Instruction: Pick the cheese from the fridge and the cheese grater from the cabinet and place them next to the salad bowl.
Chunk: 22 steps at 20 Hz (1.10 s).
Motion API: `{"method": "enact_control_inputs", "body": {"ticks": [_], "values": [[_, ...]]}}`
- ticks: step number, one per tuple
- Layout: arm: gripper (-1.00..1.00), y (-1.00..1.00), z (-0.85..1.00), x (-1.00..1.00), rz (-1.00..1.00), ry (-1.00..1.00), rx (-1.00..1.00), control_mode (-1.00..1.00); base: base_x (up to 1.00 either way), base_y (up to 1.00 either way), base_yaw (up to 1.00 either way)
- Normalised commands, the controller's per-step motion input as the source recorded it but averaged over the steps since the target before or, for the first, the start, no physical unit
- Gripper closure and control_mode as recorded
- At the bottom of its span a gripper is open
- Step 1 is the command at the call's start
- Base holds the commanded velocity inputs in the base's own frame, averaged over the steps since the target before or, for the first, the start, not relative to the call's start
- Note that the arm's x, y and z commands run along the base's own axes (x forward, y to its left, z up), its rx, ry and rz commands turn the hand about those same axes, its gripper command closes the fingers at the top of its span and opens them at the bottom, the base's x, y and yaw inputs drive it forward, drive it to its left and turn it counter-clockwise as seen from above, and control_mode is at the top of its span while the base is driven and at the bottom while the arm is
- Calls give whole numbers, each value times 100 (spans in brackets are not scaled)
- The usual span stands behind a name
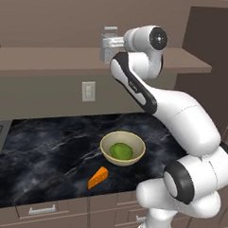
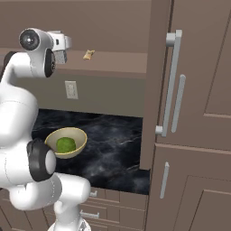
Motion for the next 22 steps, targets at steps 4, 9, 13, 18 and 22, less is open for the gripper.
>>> {"method": "enact_control_inputs", "body": {"ticks": [4, 9, 13, 18, 22], "values": [[-100, 0, 0, 18, 0, 0, 0, -100, 0, 0, 0], [-100, 10, -2, 21, 0, 1, 0, -100, 0, 0, 0], [-100, 19, -2, 16, 0, 0, 0, -100, 0, 0, 0], [-100, 6, 0, 24, 0, 1, 0, -100, 0, 0, 0], [-100, -3, -1, 33, 0, 3, 2, -100, 0, 0, 0]]}}
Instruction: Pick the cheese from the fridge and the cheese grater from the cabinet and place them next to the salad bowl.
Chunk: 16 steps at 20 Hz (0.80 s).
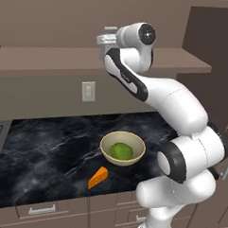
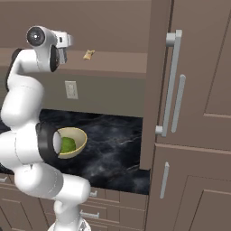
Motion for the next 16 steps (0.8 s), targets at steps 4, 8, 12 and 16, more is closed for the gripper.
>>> {"method": "enact_control_inputs", "body": {"ticks": [4, 8, 12, 16], "values": [[-100, 6, -6, 25, 0, 2, 0, -100, 0, 0, 0], [-100, 14, -15, 20, 0, 3, 1, -100, 0, 0, 0], [-100, 8, -14, 8, 0, 2, 3, -100, 0, 0, 0], [-100, 9, -8, 0, 0, 0, 3, -100, 0, 0, 0]]}}
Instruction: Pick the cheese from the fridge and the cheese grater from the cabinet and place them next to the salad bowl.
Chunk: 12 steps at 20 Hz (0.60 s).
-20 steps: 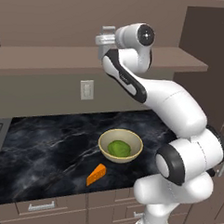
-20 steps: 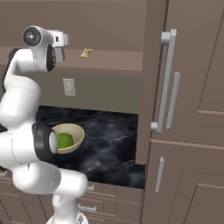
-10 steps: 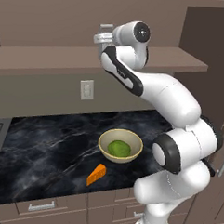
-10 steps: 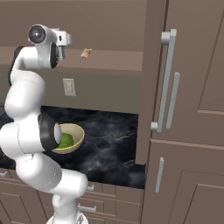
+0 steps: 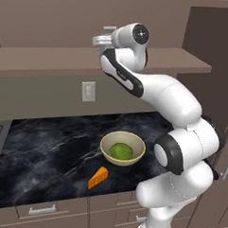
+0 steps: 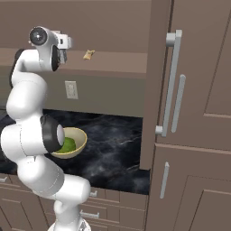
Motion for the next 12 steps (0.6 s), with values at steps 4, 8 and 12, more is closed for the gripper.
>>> {"method": "enact_control_inputs", "body": {"ticks": [4, 8, 12], "values": [[-100, 7, -7, 0, 0, 0, 2, -100, 0, 0, 0], [-100, 2, -4, 0, 0, 0, 2, -100, 0, 0, 0], [100, 6, -11, 0, 0, 0, 1, -100, 0, 0, 0]]}}
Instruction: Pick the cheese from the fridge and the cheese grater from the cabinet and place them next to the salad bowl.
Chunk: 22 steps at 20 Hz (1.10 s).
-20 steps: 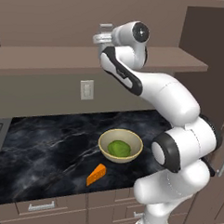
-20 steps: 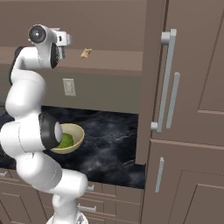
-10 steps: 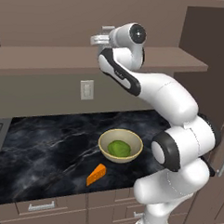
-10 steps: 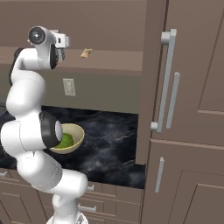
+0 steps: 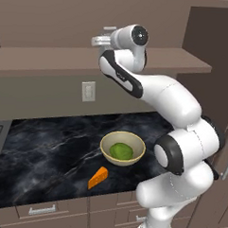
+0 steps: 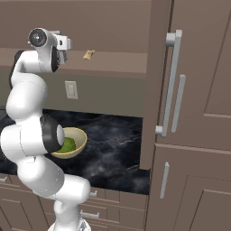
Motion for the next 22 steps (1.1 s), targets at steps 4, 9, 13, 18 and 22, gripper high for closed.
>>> {"method": "enact_control_inputs", "body": {"ticks": [4, 9, 13, 18, 22], "values": [[100, 0, -5, 0, 0, 0, 2, -100, 0, 0, 0], [100, 0, -1, -4, 0, -1, 0, -100, 0, 0, 0], [100, 0, 0, -27, 0, -6, 0, -100, 0, 0, 0], [100, -4, 0, -62, 0, -10, 1, -100, 0, 0, 0], [100, 0, 0, -69, -2, -11, 0, -100, 0, 0, 0]]}}
